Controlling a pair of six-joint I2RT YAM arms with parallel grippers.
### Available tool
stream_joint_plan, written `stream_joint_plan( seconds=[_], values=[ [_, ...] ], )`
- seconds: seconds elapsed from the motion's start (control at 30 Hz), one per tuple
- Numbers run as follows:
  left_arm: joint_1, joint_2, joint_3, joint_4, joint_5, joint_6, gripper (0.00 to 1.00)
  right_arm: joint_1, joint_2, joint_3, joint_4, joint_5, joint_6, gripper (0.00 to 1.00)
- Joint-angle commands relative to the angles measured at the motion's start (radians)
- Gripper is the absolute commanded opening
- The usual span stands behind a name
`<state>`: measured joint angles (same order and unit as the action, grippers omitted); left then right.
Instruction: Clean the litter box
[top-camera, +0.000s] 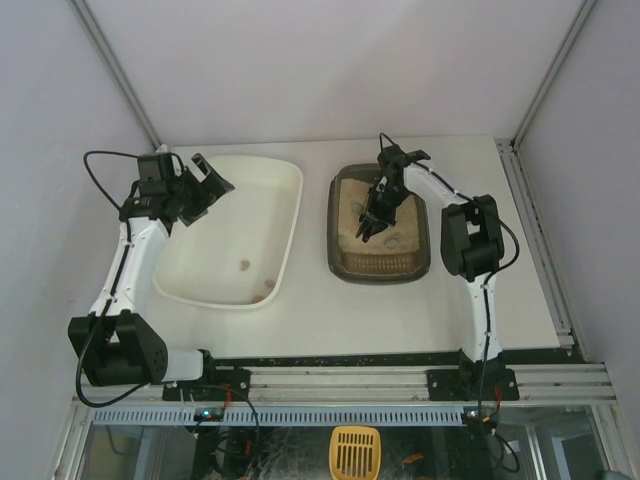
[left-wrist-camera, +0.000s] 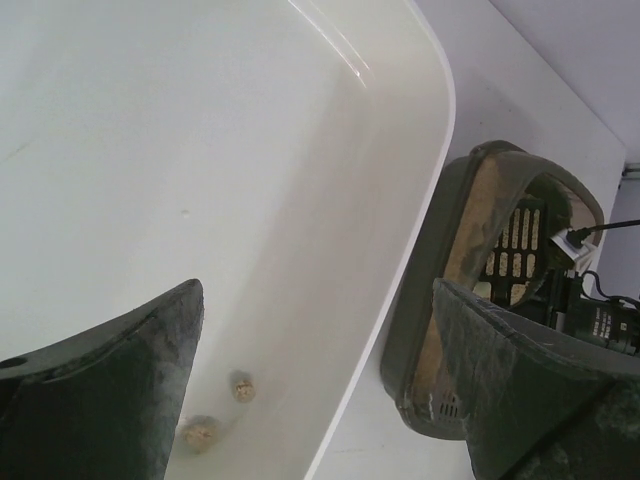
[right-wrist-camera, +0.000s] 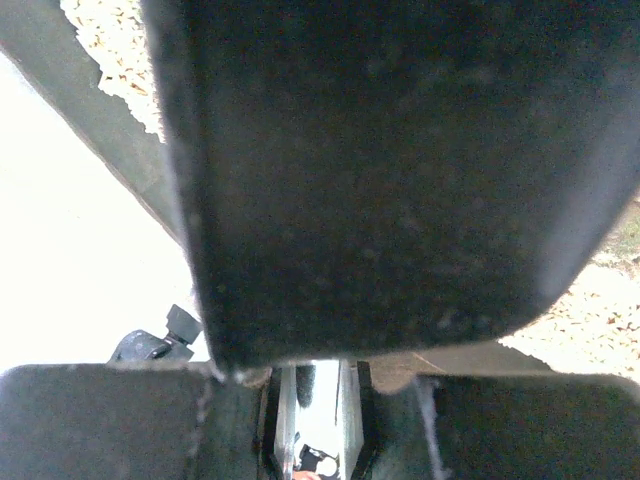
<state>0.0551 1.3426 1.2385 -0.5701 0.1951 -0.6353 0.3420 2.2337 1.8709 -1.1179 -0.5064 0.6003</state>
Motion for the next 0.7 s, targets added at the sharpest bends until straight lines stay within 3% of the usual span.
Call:
stream_joint_plan(
  seconds=[0.0, 0.67],
  values=[
    [0.022, -0.049, -0.024, 0.008, 0.012, 0.051, 1.0, 0.05, 0.062, -0.088, 0.045, -0.124, -0.016, 0.0],
    [0.034, -0.07, -0.086, -0.007, 0.073, 0.126, 1.0, 0.067, -0.036, -0.327, 0.48, -0.124, -0.031, 0.0]
  ],
)
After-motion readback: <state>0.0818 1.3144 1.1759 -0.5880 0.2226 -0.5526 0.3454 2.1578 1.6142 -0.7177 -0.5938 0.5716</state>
